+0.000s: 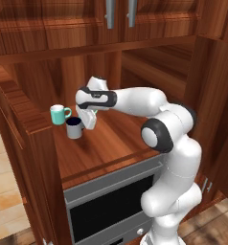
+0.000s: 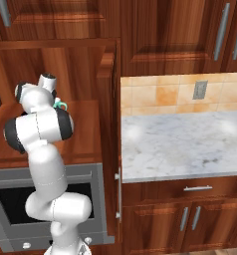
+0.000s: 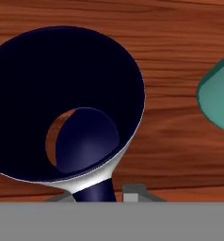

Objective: Pick the mug on the counter and place it in the cabinet with the handle facing the right, like the mugs already inside.

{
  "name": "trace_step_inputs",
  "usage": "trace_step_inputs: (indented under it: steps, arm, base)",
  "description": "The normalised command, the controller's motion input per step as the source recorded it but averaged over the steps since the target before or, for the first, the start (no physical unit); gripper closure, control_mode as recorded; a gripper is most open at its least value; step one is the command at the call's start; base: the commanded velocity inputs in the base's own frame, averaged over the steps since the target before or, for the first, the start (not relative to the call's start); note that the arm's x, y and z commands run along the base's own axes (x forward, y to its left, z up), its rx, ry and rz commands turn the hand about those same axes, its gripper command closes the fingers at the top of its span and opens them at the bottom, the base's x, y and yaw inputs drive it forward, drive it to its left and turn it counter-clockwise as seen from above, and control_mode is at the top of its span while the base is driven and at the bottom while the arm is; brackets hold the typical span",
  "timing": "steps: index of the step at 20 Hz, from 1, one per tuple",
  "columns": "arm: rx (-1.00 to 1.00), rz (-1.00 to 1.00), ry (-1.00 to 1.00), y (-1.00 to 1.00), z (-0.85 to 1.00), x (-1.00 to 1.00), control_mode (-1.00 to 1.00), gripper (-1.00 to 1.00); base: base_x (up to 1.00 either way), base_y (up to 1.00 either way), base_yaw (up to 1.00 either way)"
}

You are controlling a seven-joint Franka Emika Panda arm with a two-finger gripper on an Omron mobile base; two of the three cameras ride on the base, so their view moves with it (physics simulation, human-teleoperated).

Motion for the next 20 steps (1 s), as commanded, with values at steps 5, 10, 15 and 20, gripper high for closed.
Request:
trace_step_inputs:
  steps: [5,10,15,20]
  arm:
    - [0.0,-0.02,-0.03,0.0,-0.43,0.0,-1.0,1.0]
    - [0.0,-0.01,-0.03,0.04,-0.12,0.0,-1.0,1.0]
    - [0.0,-0.02,-0.02,0.12,-0.01,0.0,-1.0,-1.0]
    - [0.0,-0.03,-0.01,0.12,-0.1,-0.02,-1.0,-1.0]
  base:
    - [0.0,0.0,0.0]
    - [0.0,0.0,0.0]
    - [0.0,0.0,0.0]
    - [0.0,0.0,0.0]
